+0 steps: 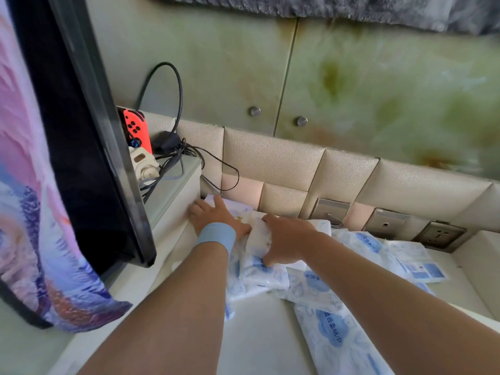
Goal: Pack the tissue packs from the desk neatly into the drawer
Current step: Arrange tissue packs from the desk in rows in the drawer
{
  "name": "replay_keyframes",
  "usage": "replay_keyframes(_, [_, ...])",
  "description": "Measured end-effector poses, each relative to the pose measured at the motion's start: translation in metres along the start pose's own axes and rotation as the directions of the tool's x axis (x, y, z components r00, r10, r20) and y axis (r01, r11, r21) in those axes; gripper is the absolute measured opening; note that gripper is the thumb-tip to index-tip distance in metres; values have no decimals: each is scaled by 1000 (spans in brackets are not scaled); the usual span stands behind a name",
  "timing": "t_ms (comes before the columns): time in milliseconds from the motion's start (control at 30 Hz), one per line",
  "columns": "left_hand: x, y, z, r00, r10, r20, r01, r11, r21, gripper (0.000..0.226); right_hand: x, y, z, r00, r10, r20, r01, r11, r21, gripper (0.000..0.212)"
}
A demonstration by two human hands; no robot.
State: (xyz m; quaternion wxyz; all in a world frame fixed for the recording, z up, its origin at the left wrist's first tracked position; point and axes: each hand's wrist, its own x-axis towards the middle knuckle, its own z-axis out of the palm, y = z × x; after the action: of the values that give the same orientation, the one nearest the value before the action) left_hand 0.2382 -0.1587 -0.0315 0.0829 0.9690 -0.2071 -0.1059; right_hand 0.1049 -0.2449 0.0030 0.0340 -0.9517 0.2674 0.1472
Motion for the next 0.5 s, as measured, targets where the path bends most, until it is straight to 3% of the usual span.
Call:
replay_keyframes(133, [-6,6,-7,998,-52,-19,51,996,-67,92,-8,-1,5,996,3,-87,-3,1000,2,105])
replay_keyframes(233, [-12,10,-13,998,-47,-50,43,996,-80,92,-23,-6,8,966,-4,-257,3,1000,-6,101])
replay_keyframes(367, [-20,8,-23,992,-64,109,66,998,-13,105,-48,-8,1,935,-32,-354,1,996,-86,97])
replay_keyframes(500, [-29,5,-29,962,-48,269,25,996,91,99,-70,0,-12,958,1,-285,-35,993,-114,94])
